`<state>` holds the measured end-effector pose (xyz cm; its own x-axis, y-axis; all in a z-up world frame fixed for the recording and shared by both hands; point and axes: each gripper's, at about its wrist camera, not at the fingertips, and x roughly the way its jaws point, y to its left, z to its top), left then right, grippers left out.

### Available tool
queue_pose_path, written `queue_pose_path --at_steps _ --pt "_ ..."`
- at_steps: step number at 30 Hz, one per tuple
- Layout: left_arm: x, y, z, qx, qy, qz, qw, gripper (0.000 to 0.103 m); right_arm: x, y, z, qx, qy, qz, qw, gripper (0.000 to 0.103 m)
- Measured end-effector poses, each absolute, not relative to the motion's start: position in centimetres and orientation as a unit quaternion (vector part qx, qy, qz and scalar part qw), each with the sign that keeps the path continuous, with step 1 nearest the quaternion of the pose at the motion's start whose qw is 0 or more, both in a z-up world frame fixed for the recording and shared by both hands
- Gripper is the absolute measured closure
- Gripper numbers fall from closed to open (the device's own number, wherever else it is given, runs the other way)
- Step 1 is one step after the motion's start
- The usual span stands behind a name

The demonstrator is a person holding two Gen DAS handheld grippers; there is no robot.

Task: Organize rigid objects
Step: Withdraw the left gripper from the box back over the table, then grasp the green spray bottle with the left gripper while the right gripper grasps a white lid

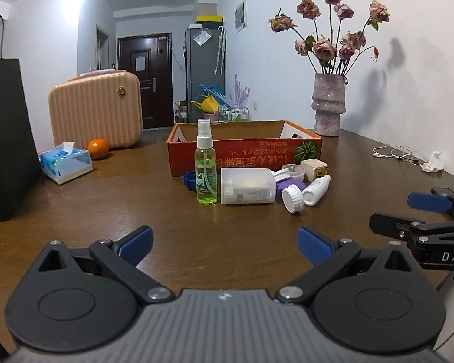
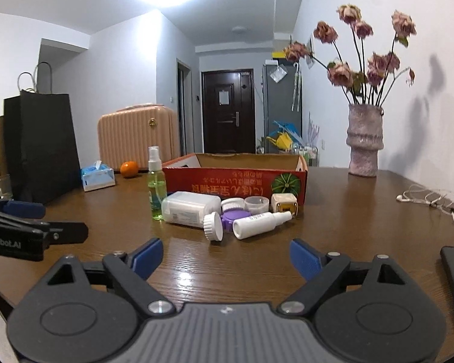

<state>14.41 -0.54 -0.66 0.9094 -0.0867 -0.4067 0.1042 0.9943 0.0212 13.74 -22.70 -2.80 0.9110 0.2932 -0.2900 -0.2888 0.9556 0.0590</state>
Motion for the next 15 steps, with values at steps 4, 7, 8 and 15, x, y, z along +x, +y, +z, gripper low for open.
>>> queue_pose_path --at_steps 4,7,8,15 --pt "18.0 0.4 -0.3 -0.006 0.218 -0.053 0.975 0.0 16.3 -22.5 -2.6 0.03 0.182 0.171 0.968 0.033" --pt "21.2 0.8 -0.1 -0.013 0.219 -0.045 0.975 0.001 18.7 -21.9 -2.5 0.042 0.198 0.179 0.963 0.041" --pt "22.2 0.9 0.0 -0.014 0.218 -0.044 0.975 0.003 19.5 -21.6 -2.5 0.043 0.204 0.178 0.962 0.043" --pt "29.3 1.6 1.1 -0.032 0.193 -0.046 0.98 0.02 25.9 -19.0 -2.7 0.019 0.224 0.195 0.955 0.06"
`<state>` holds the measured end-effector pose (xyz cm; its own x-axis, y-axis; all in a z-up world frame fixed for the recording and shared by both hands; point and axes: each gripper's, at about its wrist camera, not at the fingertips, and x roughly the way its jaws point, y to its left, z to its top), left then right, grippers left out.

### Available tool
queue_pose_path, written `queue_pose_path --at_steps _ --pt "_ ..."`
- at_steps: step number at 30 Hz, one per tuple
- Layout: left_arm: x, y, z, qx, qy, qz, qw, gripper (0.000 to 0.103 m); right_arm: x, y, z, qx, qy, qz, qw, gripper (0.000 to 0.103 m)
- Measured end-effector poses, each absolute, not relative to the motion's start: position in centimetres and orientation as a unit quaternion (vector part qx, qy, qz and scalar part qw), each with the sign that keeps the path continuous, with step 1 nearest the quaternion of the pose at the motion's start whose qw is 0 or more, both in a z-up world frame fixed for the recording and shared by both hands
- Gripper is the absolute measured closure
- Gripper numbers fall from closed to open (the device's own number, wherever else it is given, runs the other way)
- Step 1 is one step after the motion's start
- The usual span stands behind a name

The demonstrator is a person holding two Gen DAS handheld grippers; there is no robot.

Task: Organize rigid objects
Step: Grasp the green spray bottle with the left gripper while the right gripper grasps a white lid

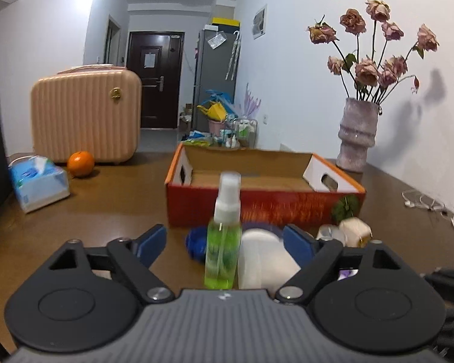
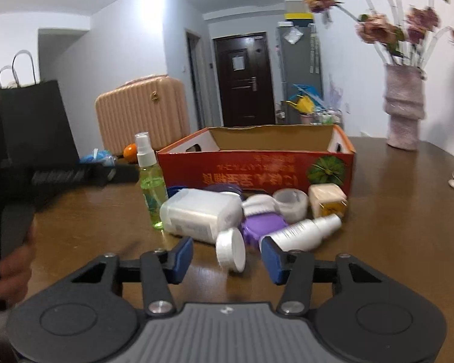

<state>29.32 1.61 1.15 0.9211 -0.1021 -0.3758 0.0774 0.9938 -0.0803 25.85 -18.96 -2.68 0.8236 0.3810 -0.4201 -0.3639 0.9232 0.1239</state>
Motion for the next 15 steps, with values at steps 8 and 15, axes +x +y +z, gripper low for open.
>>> queue_pose_path --at_steps 8,15 --pt "33.9 2.0 0.5 -0.045 0.209 -0.052 0.976 0.06 28.1 -14.2 -4.0 -0.115 0.236 0.229 0.938 0.09" --pt "33.2 2.5 0.8 -0.039 0.207 -0.057 0.976 0.081 26.3 -14.3 -3.6 -0.119 0.214 0.22 0.944 0.056"
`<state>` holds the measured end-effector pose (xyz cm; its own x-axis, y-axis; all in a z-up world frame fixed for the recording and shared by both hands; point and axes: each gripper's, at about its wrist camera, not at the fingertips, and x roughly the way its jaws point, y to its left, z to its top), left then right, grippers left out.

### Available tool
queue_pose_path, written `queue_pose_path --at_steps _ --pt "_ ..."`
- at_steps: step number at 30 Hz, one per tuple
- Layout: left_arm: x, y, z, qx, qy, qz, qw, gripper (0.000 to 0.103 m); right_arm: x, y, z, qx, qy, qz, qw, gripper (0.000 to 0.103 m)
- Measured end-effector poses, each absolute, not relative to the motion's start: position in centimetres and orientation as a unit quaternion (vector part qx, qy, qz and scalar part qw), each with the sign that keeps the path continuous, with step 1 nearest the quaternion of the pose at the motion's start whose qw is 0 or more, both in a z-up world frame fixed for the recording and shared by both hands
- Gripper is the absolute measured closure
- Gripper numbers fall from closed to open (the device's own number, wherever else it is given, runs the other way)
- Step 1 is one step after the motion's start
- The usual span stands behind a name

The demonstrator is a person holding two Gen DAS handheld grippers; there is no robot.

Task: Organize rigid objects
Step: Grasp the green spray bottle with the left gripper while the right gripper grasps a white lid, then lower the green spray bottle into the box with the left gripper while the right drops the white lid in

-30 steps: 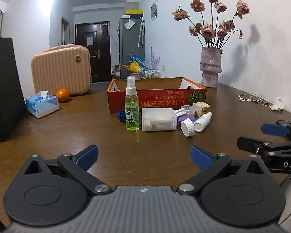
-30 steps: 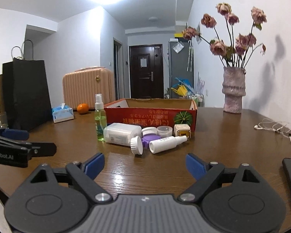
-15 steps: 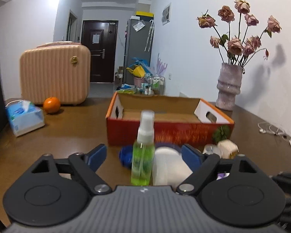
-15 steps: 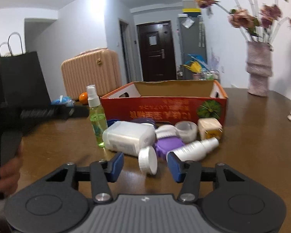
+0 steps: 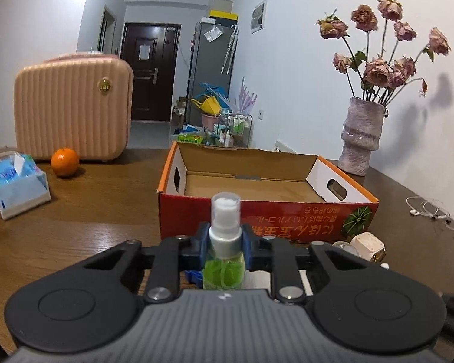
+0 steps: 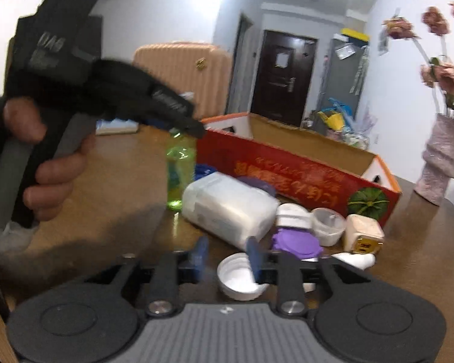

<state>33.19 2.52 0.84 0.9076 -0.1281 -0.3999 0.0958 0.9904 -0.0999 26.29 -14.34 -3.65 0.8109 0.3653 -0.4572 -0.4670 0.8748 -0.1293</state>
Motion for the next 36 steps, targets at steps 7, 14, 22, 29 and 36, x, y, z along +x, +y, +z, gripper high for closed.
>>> queue_pose_path --at_steps 7,14,22,29,36 --pt "29.4 3.1 2.7 -0.035 0.194 -0.052 0.979 0.081 28.0 -15.3 -4.3 -0.085 0.268 0.2 0.939 0.052" --pt "23.3 3.2 3.6 -0.024 0.198 -0.043 0.979 0.081 27.3 -16.2 -4.5 -0.038 0.298 0.201 0.933 0.064" --pt "19.6 2.9 3.7 -0.034 0.209 -0.042 0.976 0.081 21.6 -18.1 -3.0 -0.037 0.272 0.207 0.939 0.064" --pt "25.0 2.7 6.9 -0.035 0.18 -0.05 0.982 0.081 23.0 -21.3 0.1 -0.01 0.246 0.21 0.946 0.064" --pt "40.8 3.5 11.4 -0.063 0.182 -0.046 0.98 0.081 36.1 -22.7 6.1 -0.002 0.229 0.207 0.951 0.064"
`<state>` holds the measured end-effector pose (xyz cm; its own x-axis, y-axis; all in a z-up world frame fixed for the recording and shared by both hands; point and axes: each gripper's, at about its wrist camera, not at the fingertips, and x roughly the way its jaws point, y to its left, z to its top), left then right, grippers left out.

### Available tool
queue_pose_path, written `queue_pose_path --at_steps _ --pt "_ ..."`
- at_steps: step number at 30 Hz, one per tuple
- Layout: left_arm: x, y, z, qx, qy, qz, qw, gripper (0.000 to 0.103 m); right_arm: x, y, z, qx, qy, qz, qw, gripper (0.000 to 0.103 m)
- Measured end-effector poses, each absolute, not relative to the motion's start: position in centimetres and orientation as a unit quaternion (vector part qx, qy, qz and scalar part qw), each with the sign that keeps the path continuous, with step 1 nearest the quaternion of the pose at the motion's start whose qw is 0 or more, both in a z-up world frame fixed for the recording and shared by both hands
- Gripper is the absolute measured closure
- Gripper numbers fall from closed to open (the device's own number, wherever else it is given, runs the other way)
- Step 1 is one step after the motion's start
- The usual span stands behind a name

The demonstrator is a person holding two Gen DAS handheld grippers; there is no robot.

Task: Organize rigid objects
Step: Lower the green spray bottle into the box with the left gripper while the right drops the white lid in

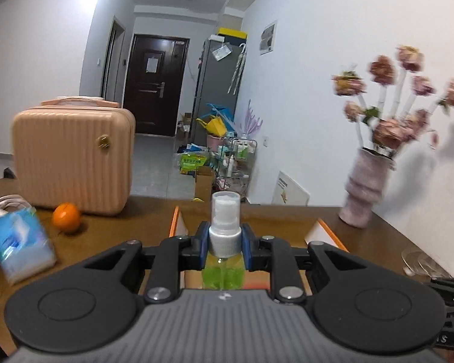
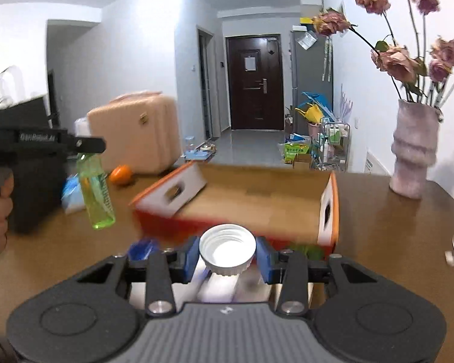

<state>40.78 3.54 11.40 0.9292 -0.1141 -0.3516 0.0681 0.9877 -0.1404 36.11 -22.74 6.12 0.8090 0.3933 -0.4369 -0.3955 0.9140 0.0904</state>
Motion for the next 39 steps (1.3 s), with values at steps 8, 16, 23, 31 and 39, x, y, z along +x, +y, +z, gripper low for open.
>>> queue_pose_path --at_steps 8,16,23,31,39 --pt "58.8 2.5 7.4 -0.037 0.242 0.008 0.969 0.081 58.3 -21.2 5.9 0.003 0.324 0.134 0.937 0.064" --pt "65.1 1.6 3.0 0.001 0.288 0.011 0.958 0.081 68.2 -19.7 0.8 -0.035 0.4 0.085 0.912 0.064" --pt "64.8 1.3 2.8 0.023 0.279 -0.003 0.96 0.062 68.3 -18.5 -0.1 -0.072 0.395 0.083 0.912 0.05" --pt "61.5 1.8 5.6 0.03 0.271 -0.017 0.962 0.034 66.6 -19.8 1.8 -0.047 0.359 0.086 0.928 0.043" --pt "52.4 3.4 10.8 0.023 0.255 -0.019 0.966 0.021 58.3 -22.0 7.9 -0.035 0.324 0.1 0.94 0.033"
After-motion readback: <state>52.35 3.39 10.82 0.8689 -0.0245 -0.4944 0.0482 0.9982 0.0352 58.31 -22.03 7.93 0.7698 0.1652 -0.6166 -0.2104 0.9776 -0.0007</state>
